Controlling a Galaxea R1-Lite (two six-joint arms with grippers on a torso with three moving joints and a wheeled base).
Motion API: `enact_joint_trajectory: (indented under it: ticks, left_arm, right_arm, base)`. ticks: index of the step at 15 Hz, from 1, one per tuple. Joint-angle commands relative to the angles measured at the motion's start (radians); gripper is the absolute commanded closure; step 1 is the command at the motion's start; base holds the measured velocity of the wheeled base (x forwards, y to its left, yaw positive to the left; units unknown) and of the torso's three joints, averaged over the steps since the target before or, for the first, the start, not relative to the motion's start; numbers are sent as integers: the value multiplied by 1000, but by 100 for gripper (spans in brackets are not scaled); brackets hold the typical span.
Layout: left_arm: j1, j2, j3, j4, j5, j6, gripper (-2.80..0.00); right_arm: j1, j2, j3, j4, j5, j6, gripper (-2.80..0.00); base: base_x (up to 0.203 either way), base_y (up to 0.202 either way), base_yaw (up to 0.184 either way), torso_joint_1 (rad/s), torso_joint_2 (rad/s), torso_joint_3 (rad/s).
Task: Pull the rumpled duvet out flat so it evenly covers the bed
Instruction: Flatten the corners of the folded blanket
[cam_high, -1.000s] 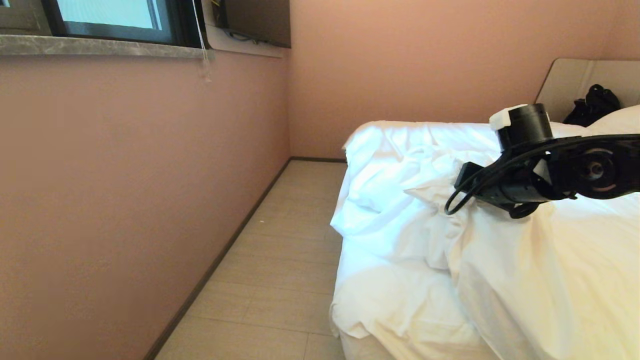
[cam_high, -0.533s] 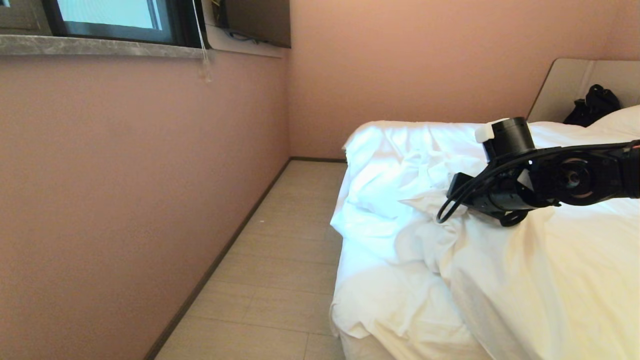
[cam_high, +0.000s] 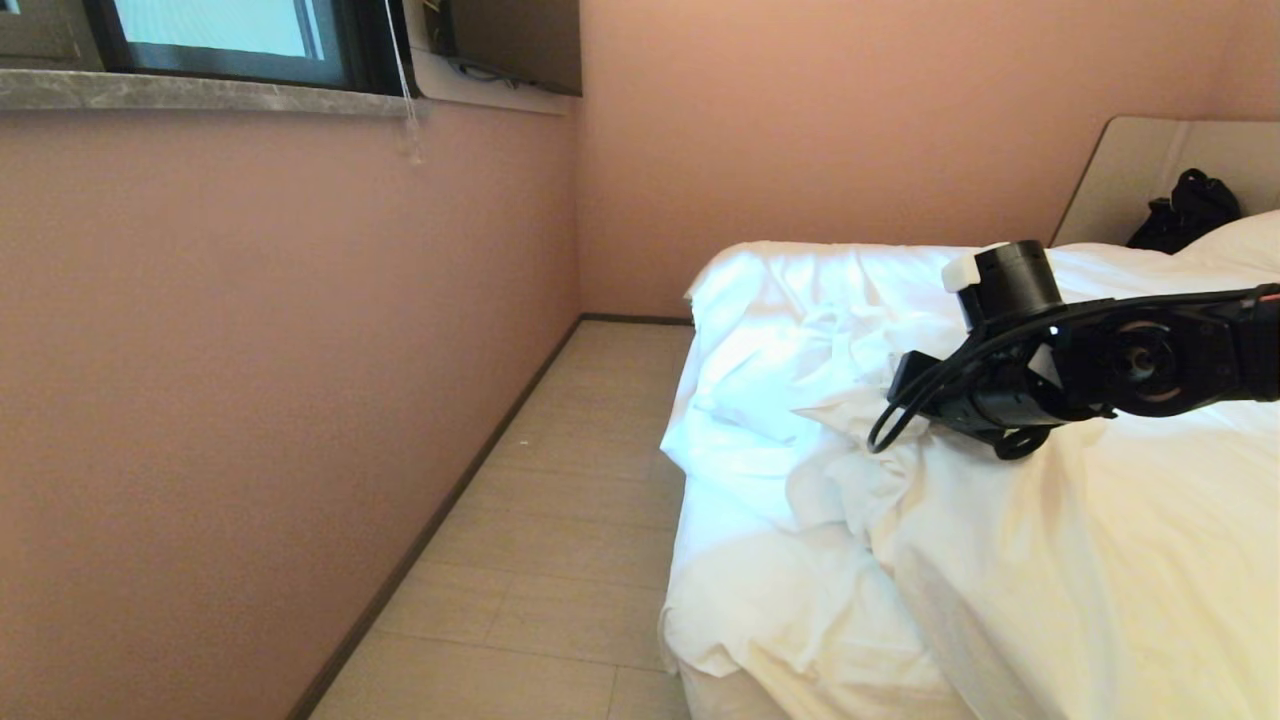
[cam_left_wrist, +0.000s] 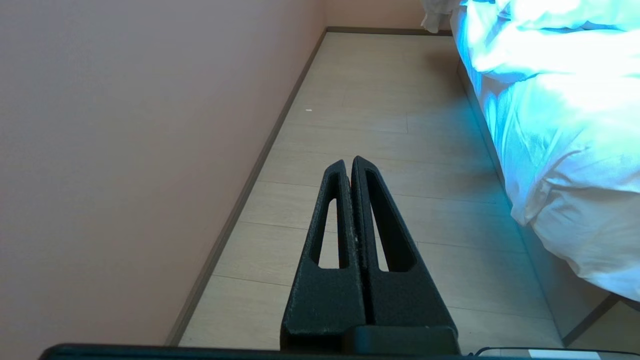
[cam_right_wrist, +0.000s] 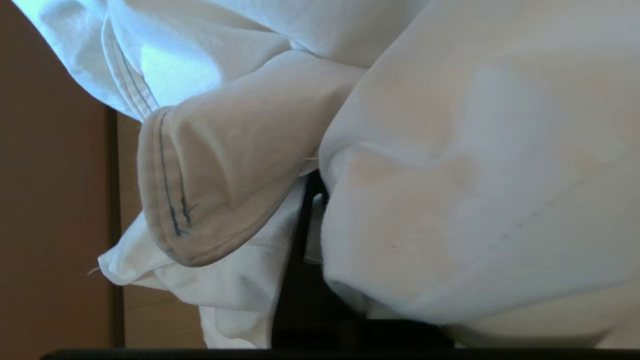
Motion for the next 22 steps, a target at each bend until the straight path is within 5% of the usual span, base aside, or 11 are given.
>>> enact_joint_trajectory:
  ticks: [1, 12, 22]
  left_arm:
    - [0, 1, 1, 0, 0, 0, 0]
    - [-1, 0, 0, 0, 0, 0, 0]
    - [-1, 1, 1, 0, 0, 0, 0]
  right_arm:
    - [0, -4, 2, 14, -1, 5, -280]
    - [198, -279, 36, 185, 29, 18, -280]
    - [126, -200, 63, 218, 91, 45, -280]
  base:
    - [0, 0, 0, 0, 0, 0]
    - [0, 0, 0, 0, 0, 0]
    - [0, 0, 0, 0, 0, 0]
